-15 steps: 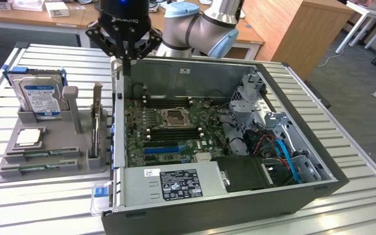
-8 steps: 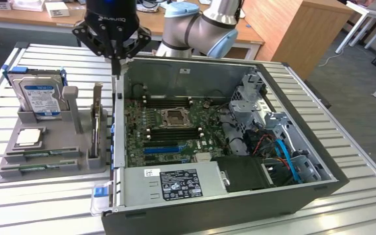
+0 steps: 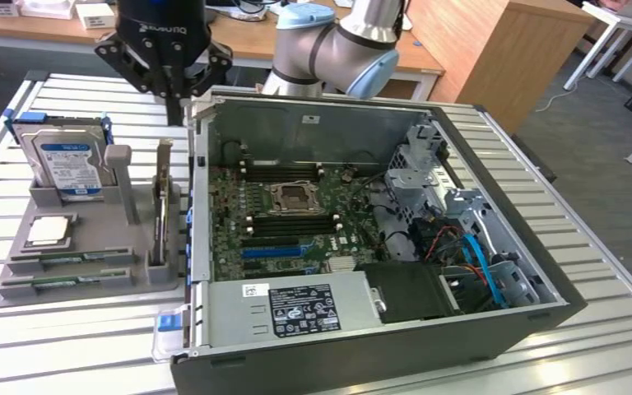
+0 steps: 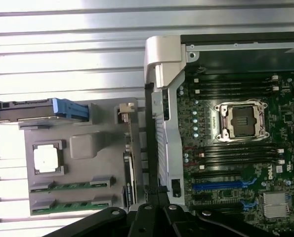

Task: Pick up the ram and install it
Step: 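Reach for the ram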

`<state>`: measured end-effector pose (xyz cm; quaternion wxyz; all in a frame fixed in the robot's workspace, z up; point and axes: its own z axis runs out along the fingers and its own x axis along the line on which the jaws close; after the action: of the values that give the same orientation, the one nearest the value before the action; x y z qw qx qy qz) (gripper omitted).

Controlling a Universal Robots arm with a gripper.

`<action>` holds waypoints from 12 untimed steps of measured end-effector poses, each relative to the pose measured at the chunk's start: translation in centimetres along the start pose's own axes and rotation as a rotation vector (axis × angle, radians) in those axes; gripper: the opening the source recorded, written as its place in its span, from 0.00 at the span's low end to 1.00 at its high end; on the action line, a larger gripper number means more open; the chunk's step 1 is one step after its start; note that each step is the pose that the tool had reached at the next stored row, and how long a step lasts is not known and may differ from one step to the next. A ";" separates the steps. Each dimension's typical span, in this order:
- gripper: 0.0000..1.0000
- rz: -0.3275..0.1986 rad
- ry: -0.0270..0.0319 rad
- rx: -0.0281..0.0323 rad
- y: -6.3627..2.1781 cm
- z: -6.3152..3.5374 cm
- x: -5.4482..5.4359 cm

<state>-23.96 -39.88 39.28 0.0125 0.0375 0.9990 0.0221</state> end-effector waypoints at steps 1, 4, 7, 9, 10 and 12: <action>0.11 0.000 0.0000 0.0000 -0.02 0.00 0.2; 0.11 0.000 0.0000 0.0001 -0.07 -0.02 0.9; 0.11 0.000 0.0000 0.0000 -0.12 -0.04 1.6; 0.11 0.000 0.0000 0.0000 -0.15 -0.05 2.0; 0.11 0.000 -0.0001 0.0000 -0.17 -0.05 2.2; 0.11 0.000 0.0000 0.0000 -0.20 -0.06 2.7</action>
<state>-26.62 -39.89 39.28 0.0125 0.0374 0.9990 0.0221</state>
